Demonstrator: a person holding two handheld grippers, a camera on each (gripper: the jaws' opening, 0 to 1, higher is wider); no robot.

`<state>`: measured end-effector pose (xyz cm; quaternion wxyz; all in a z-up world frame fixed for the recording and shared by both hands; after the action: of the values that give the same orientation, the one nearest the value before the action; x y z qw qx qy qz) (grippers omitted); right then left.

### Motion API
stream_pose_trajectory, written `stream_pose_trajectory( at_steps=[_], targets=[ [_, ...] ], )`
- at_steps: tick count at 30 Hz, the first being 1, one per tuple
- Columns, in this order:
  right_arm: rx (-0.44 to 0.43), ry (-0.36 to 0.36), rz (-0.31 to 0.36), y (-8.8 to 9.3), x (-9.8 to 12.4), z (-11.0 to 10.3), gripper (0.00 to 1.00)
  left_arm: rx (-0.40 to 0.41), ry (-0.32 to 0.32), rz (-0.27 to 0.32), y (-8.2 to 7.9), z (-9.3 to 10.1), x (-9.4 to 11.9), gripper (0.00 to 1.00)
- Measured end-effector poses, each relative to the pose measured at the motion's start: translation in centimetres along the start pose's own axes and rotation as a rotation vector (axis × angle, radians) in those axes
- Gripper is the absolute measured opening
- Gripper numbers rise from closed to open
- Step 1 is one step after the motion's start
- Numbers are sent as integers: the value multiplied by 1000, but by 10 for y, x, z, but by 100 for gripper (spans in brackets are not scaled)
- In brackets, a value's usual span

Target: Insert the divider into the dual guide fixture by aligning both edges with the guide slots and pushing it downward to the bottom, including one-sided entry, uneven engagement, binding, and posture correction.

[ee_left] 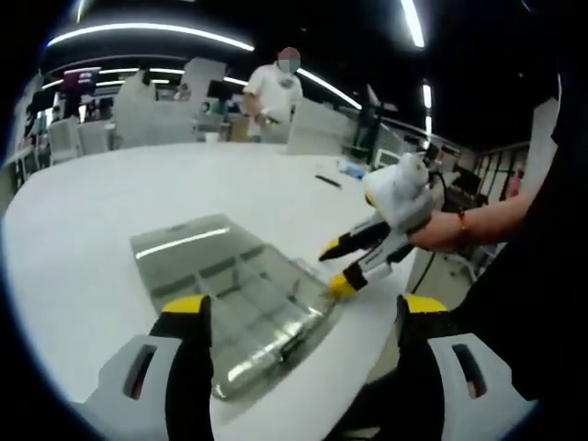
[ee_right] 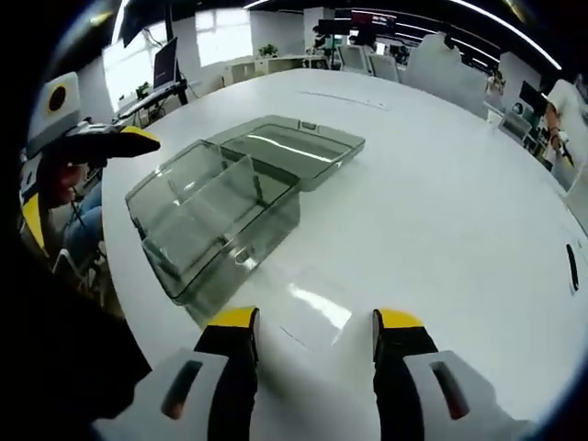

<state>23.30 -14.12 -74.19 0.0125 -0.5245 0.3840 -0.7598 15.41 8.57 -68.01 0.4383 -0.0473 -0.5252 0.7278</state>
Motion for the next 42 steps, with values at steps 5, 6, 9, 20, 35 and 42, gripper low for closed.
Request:
stream_pose_trajectory(
  at_steps=[5,6,9,20,35,42],
  targets=[
    [-32,29,-13,-5,-4,1,45,21,-3,7,0,-4,-1,81],
    [-30,32,-17,-6,-4,0,45,22,-5,6,0,-5,-1,81],
    [-58,48,-33,-8,-5,-1,45,26,-7,8,-1,-7,-3,80],
    [-58,40,-72,-13,-6,-1,34,31,10,20,-6,-10,-12,80],
    [85,-119,-284,-26,-6,14,29,40,-8,41,-4,-12,-9,80],
    [130,-165,-362,-35,-12,18,29,74,-14,72,0,-11,-3,80]
  ],
)
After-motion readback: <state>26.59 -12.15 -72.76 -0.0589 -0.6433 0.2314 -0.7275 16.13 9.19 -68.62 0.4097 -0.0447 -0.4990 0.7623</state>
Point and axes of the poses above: the point that each gripper's makers call its tool centre point, and the gripper's own axes: x roughly backward along the fingers, z roughly to its right, y roughly out of its underside, the point moved 10 cm from there along x, roughly backward along the fingers, and after that the axes turned 14 degrees about x, right-handed, at the moved point
